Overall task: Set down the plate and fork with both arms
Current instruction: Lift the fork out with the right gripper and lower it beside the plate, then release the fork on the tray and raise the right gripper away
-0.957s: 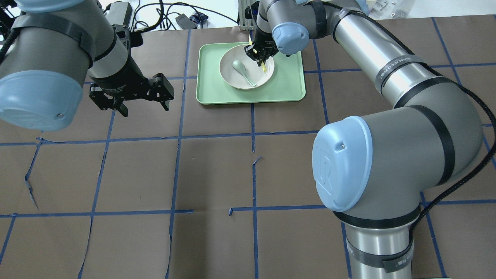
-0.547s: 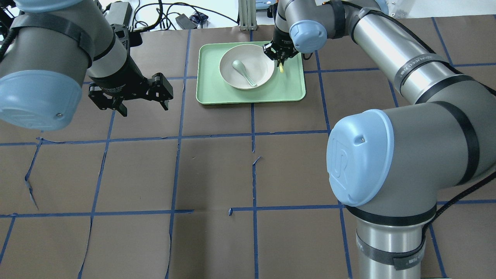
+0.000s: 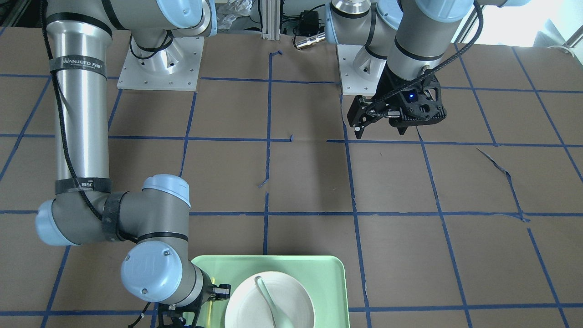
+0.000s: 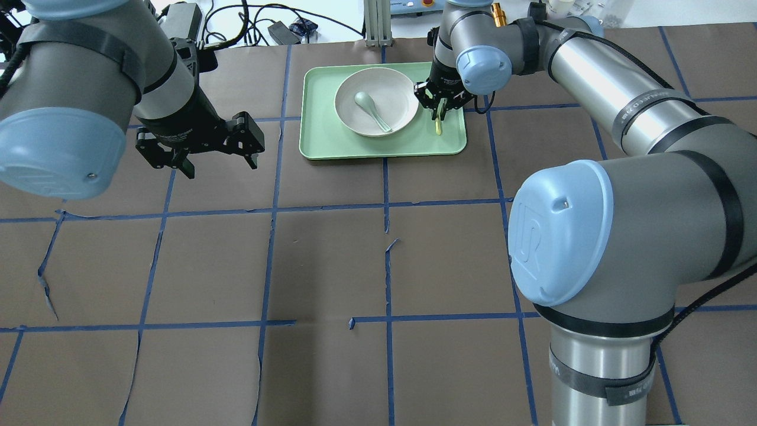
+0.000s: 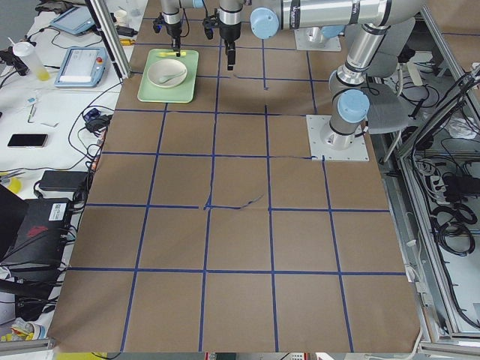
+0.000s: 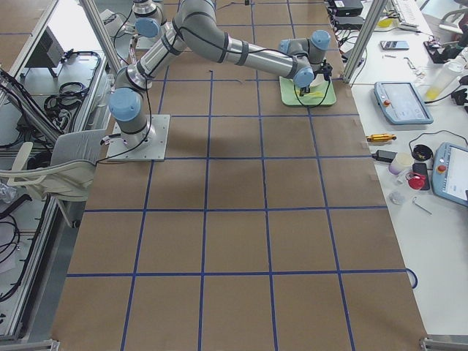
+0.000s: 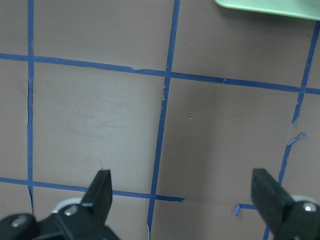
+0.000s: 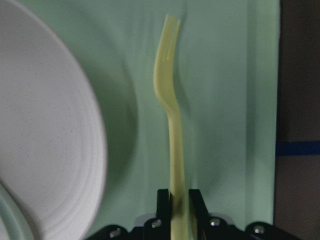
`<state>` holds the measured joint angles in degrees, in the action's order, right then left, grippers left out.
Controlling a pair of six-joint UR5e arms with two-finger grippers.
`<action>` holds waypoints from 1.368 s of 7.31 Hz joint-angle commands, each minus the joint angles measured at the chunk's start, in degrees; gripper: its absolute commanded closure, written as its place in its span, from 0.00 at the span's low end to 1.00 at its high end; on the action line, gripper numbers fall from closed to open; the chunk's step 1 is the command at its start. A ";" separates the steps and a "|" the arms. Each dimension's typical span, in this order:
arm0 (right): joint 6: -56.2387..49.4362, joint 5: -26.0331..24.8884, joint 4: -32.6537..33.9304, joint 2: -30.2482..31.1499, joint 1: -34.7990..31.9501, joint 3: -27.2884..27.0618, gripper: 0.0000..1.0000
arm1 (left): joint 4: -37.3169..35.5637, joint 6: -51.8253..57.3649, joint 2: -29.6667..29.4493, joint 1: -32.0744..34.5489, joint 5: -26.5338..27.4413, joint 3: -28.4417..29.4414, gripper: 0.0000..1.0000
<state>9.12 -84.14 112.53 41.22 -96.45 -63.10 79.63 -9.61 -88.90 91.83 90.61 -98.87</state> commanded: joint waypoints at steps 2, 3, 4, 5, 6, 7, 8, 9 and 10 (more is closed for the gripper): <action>-2.07 -0.14 -0.29 6.20 0.38 -2.62 0.00 | 0.00 0.21 0.12 0.01 0.09 -0.01 0.00; -3.40 -0.15 -0.03 11.81 0.56 -8.21 0.00 | 0.00 0.38 0.13 -0.07 0.09 0.08 0.00; -3.59 -1.98 0.15 18.39 1.61 -14.79 0.00 | -0.09 0.47 0.21 -0.07 0.70 -0.01 0.00; -3.93 -2.34 -1.07 26.46 3.45 -19.21 0.00 | -0.09 0.47 0.30 -0.07 0.70 0.08 0.00; -4.46 -2.00 -4.30 34.03 4.51 -22.64 0.00 | -0.09 0.38 0.21 0.01 0.70 -0.01 0.00; -4.47 -2.61 -10.51 38.89 4.69 -24.24 0.00 | -0.09 0.38 0.30 -0.07 0.70 -0.01 0.00; -3.60 -4.18 -14.23 41.03 4.78 -24.52 0.00 | -0.09 0.38 0.30 0.01 0.79 -0.01 0.00; -3.59 -6.63 -18.35 43.57 4.70 -24.79 0.00 | -0.09 0.30 0.30 -0.07 0.79 -0.01 0.00; -3.67 -7.44 -20.66 45.25 4.78 -25.22 0.00 | -0.09 0.38 0.30 -0.07 0.71 0.25 0.00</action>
<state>5.41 -89.88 95.87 83.65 -91.75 -87.72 79.54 -9.26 -88.60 91.79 91.37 -98.82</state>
